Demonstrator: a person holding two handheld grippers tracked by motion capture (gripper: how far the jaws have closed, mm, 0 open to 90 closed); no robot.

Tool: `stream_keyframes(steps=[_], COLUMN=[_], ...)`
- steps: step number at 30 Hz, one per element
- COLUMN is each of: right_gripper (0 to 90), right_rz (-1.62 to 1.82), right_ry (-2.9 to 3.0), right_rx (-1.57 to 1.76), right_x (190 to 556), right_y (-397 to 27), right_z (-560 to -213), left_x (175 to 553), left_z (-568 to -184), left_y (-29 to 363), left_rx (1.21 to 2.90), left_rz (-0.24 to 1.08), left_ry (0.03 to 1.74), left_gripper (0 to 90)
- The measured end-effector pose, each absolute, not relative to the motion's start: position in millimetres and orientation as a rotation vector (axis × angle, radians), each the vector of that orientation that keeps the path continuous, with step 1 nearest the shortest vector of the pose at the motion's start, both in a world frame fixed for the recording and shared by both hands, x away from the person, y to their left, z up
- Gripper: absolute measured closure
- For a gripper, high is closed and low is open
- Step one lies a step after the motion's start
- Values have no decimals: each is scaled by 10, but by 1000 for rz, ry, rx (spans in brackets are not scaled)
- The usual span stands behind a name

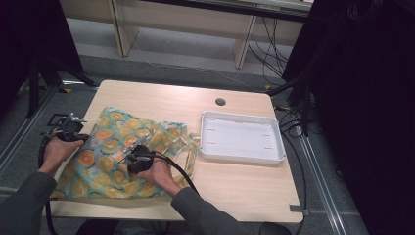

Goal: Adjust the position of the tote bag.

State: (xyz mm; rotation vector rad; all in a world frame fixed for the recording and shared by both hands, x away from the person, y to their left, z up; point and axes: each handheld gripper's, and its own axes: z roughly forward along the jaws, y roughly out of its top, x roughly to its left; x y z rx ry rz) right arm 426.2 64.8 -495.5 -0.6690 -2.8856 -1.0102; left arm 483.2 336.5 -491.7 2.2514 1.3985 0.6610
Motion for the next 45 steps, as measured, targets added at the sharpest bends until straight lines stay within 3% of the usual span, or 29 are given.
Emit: stream_keyframes(steps=[6, 8, 9, 11, 13, 14, 15, 16, 24, 32, 35, 37, 39, 42, 45], right_gripper=[900, 898, 888, 854, 827, 809, 789, 762, 566, 402, 393, 394, 511, 762, 877], right_rz=[-982, -979, -988, -986, -1018, -1062, -1084, -1117, -1252, -1124, -1082, -1046, -994, -942, -916], right_ry=[-2862, -2855, -2853, -2855, -2844, -2857, -2849, -2856, -2881, -2919, -2943, -2939, -2927, -2981, -3054], right_rx=[-672, -651, -626, -620, -641, -617, -650, -657, -874, -1125, -1120, -1127, -1113, -1042, -950], right_x=[4149, 4106, 4102, 4081, 4073, 4106, 4120, 4159, 4404, 4598, 4692, 4704, 4703, 4682, 4611], right_y=[818, 893, 905, 895, 824, 764, 693, 608, -189, -756, -794, -787, -767, -767, -750], right_z=[-4975, -4977, -4975, -4943, -4848, -4788, -4711, -4638, -4273, -4411, -4506, -4541, -4658, -4698, -4686], left_x=[5016, 5106, 5079, 5089, 5048, 4965, 4950, 4817, 4228, 3694, 3566, 3523, 3475, 3484, 3589], left_z=[-4901, -4878, -4877, -4853, -4706, -4672, -4595, -4590, -4321, -4325, -4428, -4472, -4567, -4645, -4711], left_y=[3244, 3197, 3147, 3150, 3205, 3184, 3248, 3191, 3232, 3265, 3300, 3293, 3286, 3241, 3215], left_rx=[2260, 2340, 2286, 2269, 2287, 2219, 2292, 2181, 2120, 2159, 2167, 2144, 2150, 2108, 2100], left_rz=[684, 736, 714, 720, 775, 759, 793, 756, 680, 591, 564, 540, 524, 463, 469], left_ry=[1416, 1295, 1378, 1358, 1235, 1295, 1176, 1307, 1208, 1081, 1117, 1164, 1200, 1249, 1281], left_gripper=[861, 837, 824, 788, 776, 761, 746, 729, 668, 684, 688, 698, 713, 744, 780])
